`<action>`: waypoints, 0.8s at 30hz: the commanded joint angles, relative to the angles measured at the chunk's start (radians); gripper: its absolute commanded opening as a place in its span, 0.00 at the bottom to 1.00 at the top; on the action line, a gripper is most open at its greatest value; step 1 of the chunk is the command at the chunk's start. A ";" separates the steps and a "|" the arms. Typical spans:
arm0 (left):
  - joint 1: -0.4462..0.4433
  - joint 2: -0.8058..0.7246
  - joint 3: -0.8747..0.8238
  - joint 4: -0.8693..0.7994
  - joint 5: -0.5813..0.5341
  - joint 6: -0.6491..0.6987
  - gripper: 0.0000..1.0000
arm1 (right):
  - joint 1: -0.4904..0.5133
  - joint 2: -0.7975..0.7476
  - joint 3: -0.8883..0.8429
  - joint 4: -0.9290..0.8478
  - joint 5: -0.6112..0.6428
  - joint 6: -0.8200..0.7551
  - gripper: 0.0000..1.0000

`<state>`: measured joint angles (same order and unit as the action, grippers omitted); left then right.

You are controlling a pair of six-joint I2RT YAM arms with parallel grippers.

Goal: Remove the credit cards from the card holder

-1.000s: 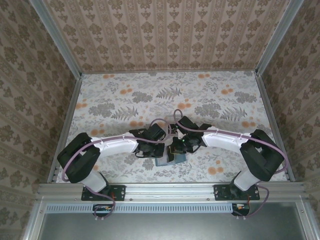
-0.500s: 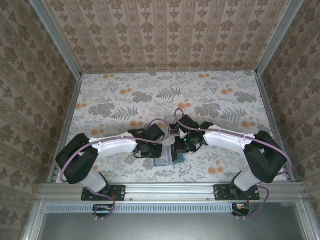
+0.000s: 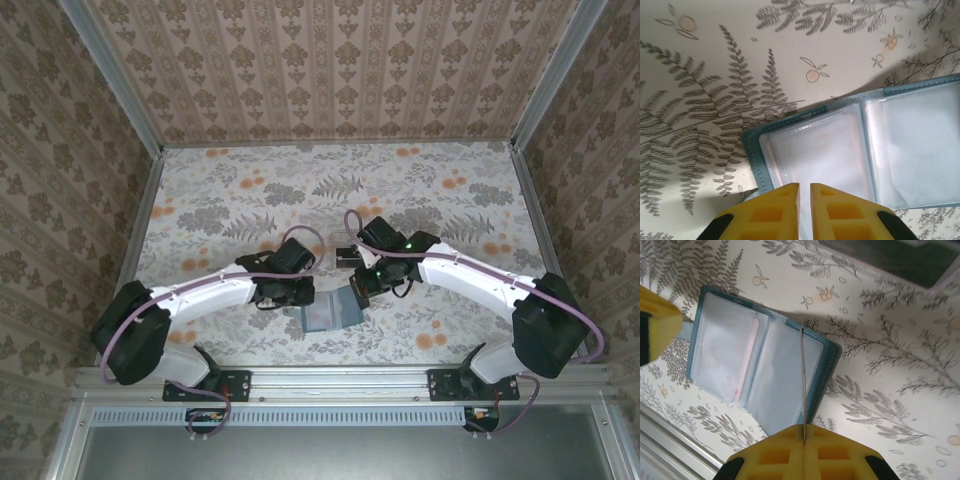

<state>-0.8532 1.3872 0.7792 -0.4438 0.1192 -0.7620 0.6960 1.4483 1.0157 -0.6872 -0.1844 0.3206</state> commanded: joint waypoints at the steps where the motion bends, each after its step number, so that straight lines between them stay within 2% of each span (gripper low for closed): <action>1: 0.034 -0.053 -0.029 -0.009 0.014 0.027 0.15 | -0.007 -0.009 0.067 -0.094 0.040 -0.239 0.00; 12: 0.180 -0.230 -0.142 -0.013 0.058 0.045 0.22 | -0.009 0.133 0.283 -0.238 0.184 -0.829 0.00; 19: 0.251 -0.295 -0.203 -0.026 0.087 0.058 0.22 | -0.010 0.313 0.478 -0.375 0.210 -1.066 0.00; 24: 0.279 -0.304 -0.232 -0.006 0.110 0.058 0.23 | -0.027 0.426 0.607 -0.444 0.216 -1.155 0.00</action>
<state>-0.5877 1.0973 0.5648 -0.4446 0.2005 -0.7265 0.6827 1.8320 1.5597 -1.0325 0.0021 -0.7212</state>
